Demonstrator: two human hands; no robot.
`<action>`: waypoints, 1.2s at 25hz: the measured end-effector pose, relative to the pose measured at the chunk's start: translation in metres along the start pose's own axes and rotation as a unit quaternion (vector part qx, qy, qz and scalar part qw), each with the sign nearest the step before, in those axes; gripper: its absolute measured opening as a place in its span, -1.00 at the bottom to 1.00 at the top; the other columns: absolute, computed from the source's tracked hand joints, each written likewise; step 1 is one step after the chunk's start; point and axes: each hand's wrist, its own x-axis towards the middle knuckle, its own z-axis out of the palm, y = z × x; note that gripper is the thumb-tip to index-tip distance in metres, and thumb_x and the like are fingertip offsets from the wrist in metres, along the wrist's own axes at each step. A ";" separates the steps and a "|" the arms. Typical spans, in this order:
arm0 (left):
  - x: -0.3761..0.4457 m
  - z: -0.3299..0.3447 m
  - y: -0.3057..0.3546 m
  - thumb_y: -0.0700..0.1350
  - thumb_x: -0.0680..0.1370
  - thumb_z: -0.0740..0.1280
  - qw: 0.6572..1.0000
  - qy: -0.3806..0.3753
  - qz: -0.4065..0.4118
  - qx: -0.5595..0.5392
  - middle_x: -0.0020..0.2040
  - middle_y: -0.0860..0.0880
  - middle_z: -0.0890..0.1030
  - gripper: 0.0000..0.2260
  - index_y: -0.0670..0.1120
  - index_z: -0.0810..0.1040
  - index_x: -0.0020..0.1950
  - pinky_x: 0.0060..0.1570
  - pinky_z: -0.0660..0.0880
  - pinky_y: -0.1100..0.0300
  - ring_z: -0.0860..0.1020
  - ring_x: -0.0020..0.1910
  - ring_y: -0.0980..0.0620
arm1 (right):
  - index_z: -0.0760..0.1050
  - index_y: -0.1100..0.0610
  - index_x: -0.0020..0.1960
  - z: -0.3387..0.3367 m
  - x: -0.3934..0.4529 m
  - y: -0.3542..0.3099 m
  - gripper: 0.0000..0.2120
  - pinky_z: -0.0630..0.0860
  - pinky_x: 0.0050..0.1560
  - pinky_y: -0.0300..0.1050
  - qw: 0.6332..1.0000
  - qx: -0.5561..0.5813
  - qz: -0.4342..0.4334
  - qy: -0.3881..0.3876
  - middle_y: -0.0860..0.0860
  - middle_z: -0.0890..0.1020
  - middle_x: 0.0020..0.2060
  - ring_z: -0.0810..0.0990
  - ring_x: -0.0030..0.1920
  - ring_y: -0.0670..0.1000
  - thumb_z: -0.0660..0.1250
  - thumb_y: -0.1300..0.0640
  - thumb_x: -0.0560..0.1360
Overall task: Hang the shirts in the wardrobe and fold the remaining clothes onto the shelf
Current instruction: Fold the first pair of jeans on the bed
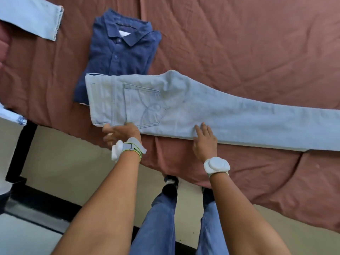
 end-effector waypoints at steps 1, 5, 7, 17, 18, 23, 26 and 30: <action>-0.019 0.007 0.001 -0.11 0.47 0.32 0.995 0.004 0.081 0.055 0.32 -0.21 0.32 -0.56 -0.07 0.31 0.33 0.28 0.25 -0.01 0.33 0.29 -0.23 | 0.11 0.04 0.55 -0.004 0.002 0.013 -0.50 0.12 0.45 0.09 1.000 0.007 0.001 0.007 0.08 0.03 0.57 -0.03 0.57 0.11 0.11 0.14 0.62; -0.094 0.067 -0.004 -0.14 0.48 0.33 0.866 -0.170 0.440 0.163 0.29 -0.14 0.38 -0.69 -0.07 0.52 0.22 0.21 0.36 0.00 0.38 0.25 -0.19 | 0.09 -0.01 0.56 -0.022 0.012 0.092 -0.51 -0.01 0.49 0.10 0.999 0.008 0.013 0.033 0.04 0.00 0.58 -0.09 0.57 0.05 0.08 0.04 0.65; -0.160 0.118 -0.011 -0.12 0.49 0.35 0.768 -0.270 0.542 0.212 0.37 -0.07 0.36 -0.64 -0.05 0.50 0.30 0.26 0.36 -0.01 0.36 0.31 -0.16 | 0.12 -0.05 0.55 -0.035 0.011 0.166 -0.51 -0.02 0.49 0.12 0.997 0.019 0.015 0.068 0.01 0.03 0.57 -0.08 0.57 0.03 0.10 0.07 0.64; -0.410 0.263 -0.043 0.08 0.45 0.39 0.491 -0.201 0.772 0.349 0.35 -0.07 0.37 -0.44 0.01 0.35 0.41 0.04 0.40 0.00 0.42 0.21 -0.15 | 0.31 0.28 0.37 -0.105 0.006 0.400 -0.51 0.48 0.10 -0.05 0.738 0.481 0.332 0.338 0.19 0.48 0.11 0.55 -0.01 0.13 0.37 0.20 0.50; -0.425 0.273 -0.040 0.09 0.45 0.40 0.475 -0.208 0.784 0.342 0.35 -0.07 0.37 -0.42 0.01 0.33 0.42 0.01 0.41 0.00 0.42 0.20 -0.15 | 0.28 0.26 0.38 -0.115 0.013 0.407 -0.46 0.52 0.04 -0.02 0.665 0.572 0.349 0.330 0.13 0.54 0.02 0.57 -0.08 0.07 0.40 0.18 0.49; -0.484 0.299 -0.007 0.24 0.42 0.38 0.437 -0.266 0.773 0.373 0.37 -0.08 0.28 -0.19 0.05 0.09 0.55 0.04 0.42 -0.05 0.38 0.22 -0.14 | 0.42 0.25 0.24 -0.166 0.044 0.431 -0.50 0.61 -0.10 -0.10 0.444 0.706 0.373 0.405 0.10 0.65 0.00 0.64 -0.12 0.00 0.48 0.36 0.34; -0.510 0.302 0.018 0.16 0.43 0.29 0.509 -0.363 0.734 0.268 0.31 -0.07 0.37 -0.25 0.01 0.09 0.55 -0.01 0.50 -0.09 0.44 0.17 -0.14 | 0.52 0.22 0.14 -0.188 0.051 0.411 -0.65 0.54 0.08 0.03 0.682 0.523 0.245 0.448 0.13 0.63 0.01 0.61 0.00 0.12 0.40 0.30 0.36; -0.492 0.300 0.049 -0.02 0.39 0.31 0.752 -0.422 0.506 0.010 -0.21 -0.03 0.60 -0.76 -0.14 0.56 -0.04 -0.17 0.55 -0.10 0.55 -0.25 0.00 | 0.56 -0.05 0.15 -0.197 0.053 0.403 -0.75 0.49 0.10 -0.17 0.777 0.530 0.055 0.337 -0.03 0.57 -0.03 0.56 -0.01 0.02 0.34 0.14 0.50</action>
